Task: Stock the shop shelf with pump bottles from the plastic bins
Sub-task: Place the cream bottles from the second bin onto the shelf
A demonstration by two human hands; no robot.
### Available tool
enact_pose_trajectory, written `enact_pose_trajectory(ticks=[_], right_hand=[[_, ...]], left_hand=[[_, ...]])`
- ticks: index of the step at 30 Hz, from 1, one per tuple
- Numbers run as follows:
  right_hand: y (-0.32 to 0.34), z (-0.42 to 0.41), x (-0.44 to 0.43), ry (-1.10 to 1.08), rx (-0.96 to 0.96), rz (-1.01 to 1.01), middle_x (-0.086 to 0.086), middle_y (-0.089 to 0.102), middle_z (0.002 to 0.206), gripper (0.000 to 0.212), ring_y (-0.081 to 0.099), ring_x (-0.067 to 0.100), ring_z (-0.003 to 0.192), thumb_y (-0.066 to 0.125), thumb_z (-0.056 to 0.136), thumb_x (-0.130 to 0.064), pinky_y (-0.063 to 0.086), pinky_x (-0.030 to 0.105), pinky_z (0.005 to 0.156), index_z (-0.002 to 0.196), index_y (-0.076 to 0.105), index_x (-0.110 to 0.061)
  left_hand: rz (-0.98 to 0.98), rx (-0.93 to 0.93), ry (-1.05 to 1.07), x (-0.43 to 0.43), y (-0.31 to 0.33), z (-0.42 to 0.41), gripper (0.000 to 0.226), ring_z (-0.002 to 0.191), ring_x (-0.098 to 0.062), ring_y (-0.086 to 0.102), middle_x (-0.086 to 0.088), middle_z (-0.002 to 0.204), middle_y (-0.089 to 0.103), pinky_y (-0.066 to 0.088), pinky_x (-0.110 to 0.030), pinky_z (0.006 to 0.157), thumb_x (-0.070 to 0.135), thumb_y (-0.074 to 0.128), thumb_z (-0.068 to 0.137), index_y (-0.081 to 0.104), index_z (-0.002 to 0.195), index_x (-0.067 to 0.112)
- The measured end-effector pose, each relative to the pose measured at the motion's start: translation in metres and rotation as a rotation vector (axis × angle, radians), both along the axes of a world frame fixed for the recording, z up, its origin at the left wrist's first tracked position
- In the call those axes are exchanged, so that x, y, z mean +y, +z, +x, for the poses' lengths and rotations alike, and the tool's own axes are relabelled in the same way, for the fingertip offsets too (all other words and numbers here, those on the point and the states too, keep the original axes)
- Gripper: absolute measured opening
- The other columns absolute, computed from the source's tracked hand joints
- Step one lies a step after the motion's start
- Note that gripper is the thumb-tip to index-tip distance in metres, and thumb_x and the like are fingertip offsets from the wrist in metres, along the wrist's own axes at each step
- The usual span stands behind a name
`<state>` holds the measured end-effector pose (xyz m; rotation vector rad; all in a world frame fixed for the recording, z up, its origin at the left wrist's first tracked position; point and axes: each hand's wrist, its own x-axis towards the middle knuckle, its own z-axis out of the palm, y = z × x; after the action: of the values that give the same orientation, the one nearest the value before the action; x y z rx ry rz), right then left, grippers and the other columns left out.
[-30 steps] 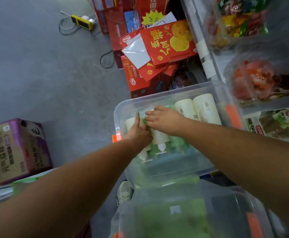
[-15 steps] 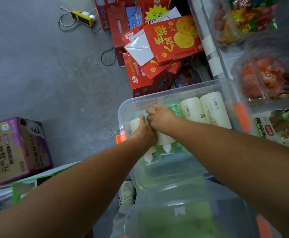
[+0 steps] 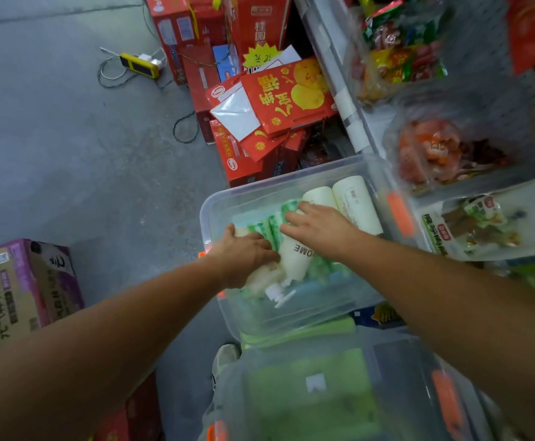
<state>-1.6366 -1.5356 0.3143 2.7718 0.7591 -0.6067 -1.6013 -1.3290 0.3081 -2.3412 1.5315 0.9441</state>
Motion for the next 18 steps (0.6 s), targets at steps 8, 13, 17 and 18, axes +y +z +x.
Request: enact_pose_trajectory(ticks=[8, 13, 17, 18], right_hand=[[0.082, -0.076, -0.058, -0.587, 0.014, 0.159, -0.003, 0.047, 0.123, 0.063, 0.047, 0.024, 0.110, 0.078, 0.070, -0.029, 0.047, 0.037, 0.071, 0.121, 0.041, -0.024], [0.143, -0.115, -0.072, -0.913, -0.058, 0.461, -0.003, 0.051, 0.109, 0.063, 0.055, 0.024, 0.098, 0.081, 0.061, -0.041, 0.049, 0.038, 0.069, 0.108, 0.042, -0.025], [0.189, -0.135, -0.073, -1.146, -0.112, 0.734, -0.005, 0.059, 0.103, 0.071, 0.061, 0.020, 0.090, 0.087, 0.054, -0.048, 0.055, 0.044, 0.074, 0.106, 0.043, -0.029], [0.202, -0.140, -0.073, -1.195, -0.131, 0.808, -0.006, 0.060, 0.103, 0.073, 0.061, 0.018, 0.090, 0.089, 0.055, -0.047, 0.055, 0.041, 0.073, 0.109, 0.042, -0.030]], left_hand=[[-0.437, 0.224, 0.533, 0.006, 0.081, -0.017, 0.080, 0.107, -0.014, 0.057, 0.014, 0.116, 0.063, 0.052, -0.040, 0.088, 0.031, 0.086, 0.055, 0.054, 0.128, 0.038], [-0.596, 0.335, 0.814, -0.013, 0.151, -0.041, 0.083, 0.104, -0.010, 0.062, 0.015, 0.114, 0.063, 0.051, -0.033, 0.092, 0.030, 0.090, 0.059, 0.053, 0.132, 0.035], [-0.747, 0.429, 0.990, -0.028, 0.206, -0.055, 0.082, 0.102, -0.009, 0.065, 0.013, 0.111, 0.068, 0.053, -0.032, 0.089, 0.042, 0.087, 0.053, 0.057, 0.129, 0.033], [-0.789, 0.468, 1.031, -0.031, 0.221, -0.059, 0.076, 0.101, -0.008, 0.066, 0.012, 0.110, 0.070, 0.055, -0.033, 0.087, 0.040, 0.088, 0.056, 0.059, 0.126, 0.033]])
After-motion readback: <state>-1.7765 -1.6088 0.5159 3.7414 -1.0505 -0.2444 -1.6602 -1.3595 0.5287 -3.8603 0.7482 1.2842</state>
